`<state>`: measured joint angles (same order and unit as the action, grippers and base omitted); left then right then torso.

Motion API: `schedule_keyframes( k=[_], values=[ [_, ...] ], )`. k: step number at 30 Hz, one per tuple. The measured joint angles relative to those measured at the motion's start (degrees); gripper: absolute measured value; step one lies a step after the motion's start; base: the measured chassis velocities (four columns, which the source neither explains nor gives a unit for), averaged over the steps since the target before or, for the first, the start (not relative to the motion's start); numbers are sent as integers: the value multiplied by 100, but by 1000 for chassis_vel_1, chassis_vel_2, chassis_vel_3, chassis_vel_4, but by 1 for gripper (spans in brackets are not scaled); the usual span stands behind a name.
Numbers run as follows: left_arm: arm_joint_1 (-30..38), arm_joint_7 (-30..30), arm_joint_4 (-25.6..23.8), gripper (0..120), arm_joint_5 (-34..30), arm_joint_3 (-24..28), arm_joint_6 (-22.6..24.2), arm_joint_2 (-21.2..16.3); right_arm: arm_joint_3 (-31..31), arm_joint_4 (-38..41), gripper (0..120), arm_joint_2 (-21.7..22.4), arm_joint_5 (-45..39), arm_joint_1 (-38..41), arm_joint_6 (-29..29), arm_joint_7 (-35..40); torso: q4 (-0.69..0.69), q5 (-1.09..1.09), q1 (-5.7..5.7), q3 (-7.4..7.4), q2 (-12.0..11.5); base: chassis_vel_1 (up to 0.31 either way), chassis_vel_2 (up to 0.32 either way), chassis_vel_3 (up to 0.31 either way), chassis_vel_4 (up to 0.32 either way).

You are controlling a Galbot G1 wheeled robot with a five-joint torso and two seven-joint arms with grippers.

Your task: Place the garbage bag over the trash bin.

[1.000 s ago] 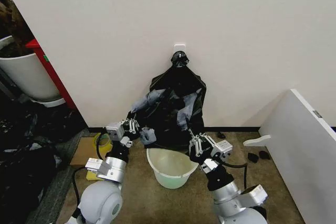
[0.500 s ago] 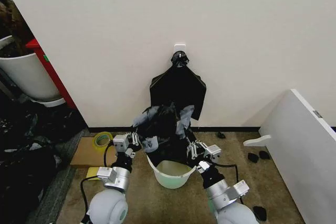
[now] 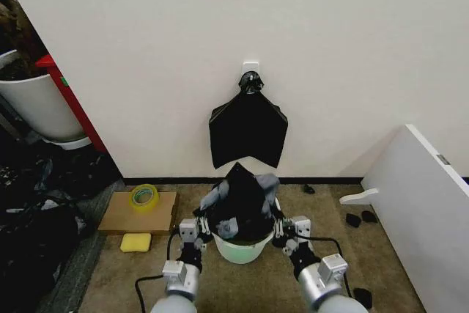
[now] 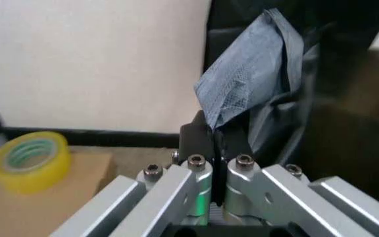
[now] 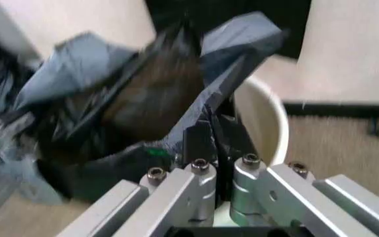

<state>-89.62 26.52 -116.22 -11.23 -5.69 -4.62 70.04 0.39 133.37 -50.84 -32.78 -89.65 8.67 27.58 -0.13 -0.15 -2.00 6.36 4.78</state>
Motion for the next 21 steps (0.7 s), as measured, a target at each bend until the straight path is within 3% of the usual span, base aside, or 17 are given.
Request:
schedule_keyframes(
  k=[4,9,21],
  values=[
    [-95,247,-90,0,91,-13,198,-59,-17,417,0,415,-409,-249,604,331,-1,-1,0,0,0,0,0,0,0],
    [-108,300,30,0,268,25,211,-36,-17,288,0,463,-416,-218,698,376,0,1,0,0,0,0,0,0,0],
    [-40,499,556,0,926,210,426,26,-147,-941,0,233,1055,-147,516,23,0,1,0,0,0,0,0,0,0]
  ],
)
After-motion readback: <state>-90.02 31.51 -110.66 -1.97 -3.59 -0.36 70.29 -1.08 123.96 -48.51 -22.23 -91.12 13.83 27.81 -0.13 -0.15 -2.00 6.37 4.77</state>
